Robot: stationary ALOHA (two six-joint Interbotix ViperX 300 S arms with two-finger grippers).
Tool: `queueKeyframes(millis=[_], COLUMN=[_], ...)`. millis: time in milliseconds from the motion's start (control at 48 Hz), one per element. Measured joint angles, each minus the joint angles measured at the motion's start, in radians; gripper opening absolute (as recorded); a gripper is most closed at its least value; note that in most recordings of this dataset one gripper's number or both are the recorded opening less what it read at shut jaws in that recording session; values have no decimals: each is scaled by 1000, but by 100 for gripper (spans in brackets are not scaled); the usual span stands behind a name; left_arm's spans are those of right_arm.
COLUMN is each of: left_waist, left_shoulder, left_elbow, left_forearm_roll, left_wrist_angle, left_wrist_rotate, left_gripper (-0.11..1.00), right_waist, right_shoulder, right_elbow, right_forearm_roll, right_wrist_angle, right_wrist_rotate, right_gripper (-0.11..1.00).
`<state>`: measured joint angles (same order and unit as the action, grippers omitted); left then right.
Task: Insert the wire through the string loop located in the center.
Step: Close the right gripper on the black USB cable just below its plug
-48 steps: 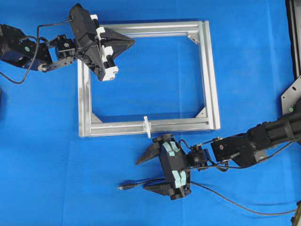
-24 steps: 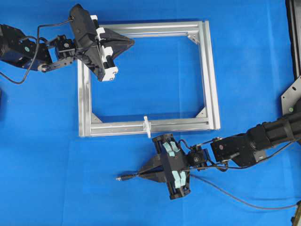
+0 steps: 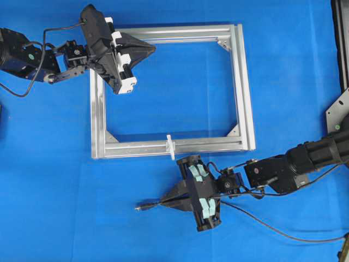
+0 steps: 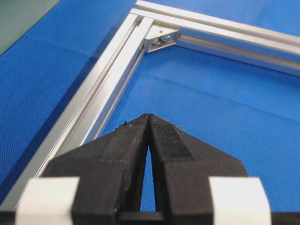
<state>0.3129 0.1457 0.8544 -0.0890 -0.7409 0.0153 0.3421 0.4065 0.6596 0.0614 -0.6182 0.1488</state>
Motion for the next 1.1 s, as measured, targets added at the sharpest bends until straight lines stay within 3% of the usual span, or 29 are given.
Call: queueKeyframes(millis=[542,1105], left_waist=[0,0], left_shoulder=[-3,-6], left_elbow=[3,15], left_forearm_roll=[0,0], left_wrist_angle=[0,0], left_wrist_rotate=[-2,-2], left_gripper=[0,0], right_waist=[0,0], right_shoulder=[-207,-219], right_elbow=[-6,-6], right_forearm_roll=[-2,-2], right_wrist_angle=[224,247], right_wrist_rotate=[-11,-12], right_gripper=[-3,-3])
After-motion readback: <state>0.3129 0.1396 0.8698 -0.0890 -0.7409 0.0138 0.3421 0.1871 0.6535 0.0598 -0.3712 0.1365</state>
